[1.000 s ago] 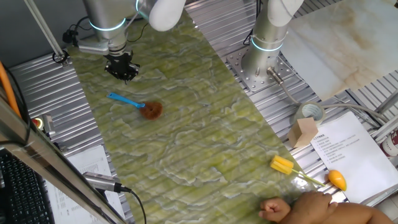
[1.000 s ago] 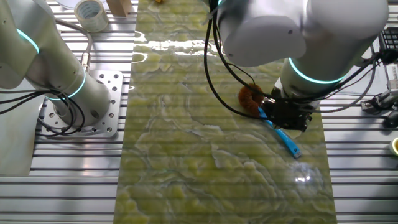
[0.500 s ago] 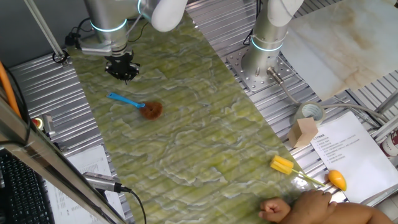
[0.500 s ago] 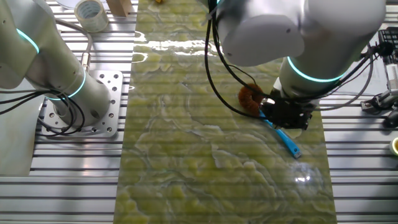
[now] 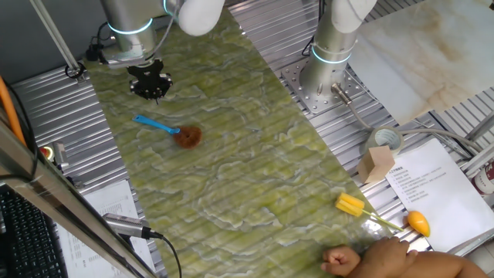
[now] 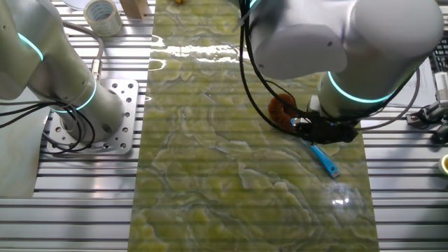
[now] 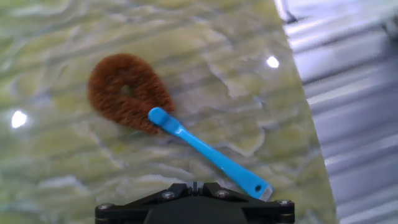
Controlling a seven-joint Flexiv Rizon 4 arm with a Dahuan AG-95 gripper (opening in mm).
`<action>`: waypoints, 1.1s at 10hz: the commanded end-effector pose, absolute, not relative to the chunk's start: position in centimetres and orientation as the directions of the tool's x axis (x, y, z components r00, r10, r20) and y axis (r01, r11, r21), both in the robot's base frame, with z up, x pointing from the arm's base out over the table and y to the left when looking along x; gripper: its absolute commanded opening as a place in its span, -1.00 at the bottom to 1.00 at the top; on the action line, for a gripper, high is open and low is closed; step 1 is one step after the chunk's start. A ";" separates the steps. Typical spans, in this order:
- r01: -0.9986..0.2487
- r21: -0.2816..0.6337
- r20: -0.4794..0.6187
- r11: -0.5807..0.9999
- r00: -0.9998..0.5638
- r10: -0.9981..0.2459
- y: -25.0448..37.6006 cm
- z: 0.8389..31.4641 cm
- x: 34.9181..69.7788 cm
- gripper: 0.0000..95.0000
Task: Scrub the table with a brush
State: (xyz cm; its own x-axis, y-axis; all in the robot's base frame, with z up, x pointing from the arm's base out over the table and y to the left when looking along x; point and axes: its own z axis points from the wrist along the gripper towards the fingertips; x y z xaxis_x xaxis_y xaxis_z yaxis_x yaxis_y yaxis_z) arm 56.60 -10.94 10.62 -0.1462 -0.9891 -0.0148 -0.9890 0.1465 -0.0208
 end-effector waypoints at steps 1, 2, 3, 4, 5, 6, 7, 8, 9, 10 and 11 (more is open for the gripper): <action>-1.000 -0.020 -0.023 -0.018 0.019 -1.000 -10.9 10.6 56.6 -1.00; -0.999 -0.032 -0.023 0.009 -0.008 -1.000 -10.9 10.6 56.6 -1.00; -0.999 -0.033 -0.025 0.008 -0.007 -1.000 -10.9 10.6 56.6 -1.00; -0.999 -0.030 -0.023 -0.022 0.022 -0.999 -10.9 10.6 56.6 -1.00; -0.997 -0.001 -0.010 -0.079 0.079 -0.997 -10.9 10.6 56.6 -1.00; -0.995 0.012 -0.008 -0.097 0.097 -0.995 -10.9 10.6 56.6 -1.00; -0.992 0.030 -0.005 -0.121 0.121 -0.993 -10.9 10.6 56.6 -1.00; -0.991 0.036 -0.003 -0.125 0.125 -0.992 -10.9 10.6 56.6 -1.00; -0.986 0.084 -0.002 -0.146 0.146 -0.989 -10.2 10.2 56.7 -1.00; -0.984 0.093 -0.002 -0.151 0.151 -0.988 -9.9 9.9 56.8 -1.00; -0.985 0.093 0.000 -0.142 0.143 -0.990 -9.8 9.9 56.8 -1.00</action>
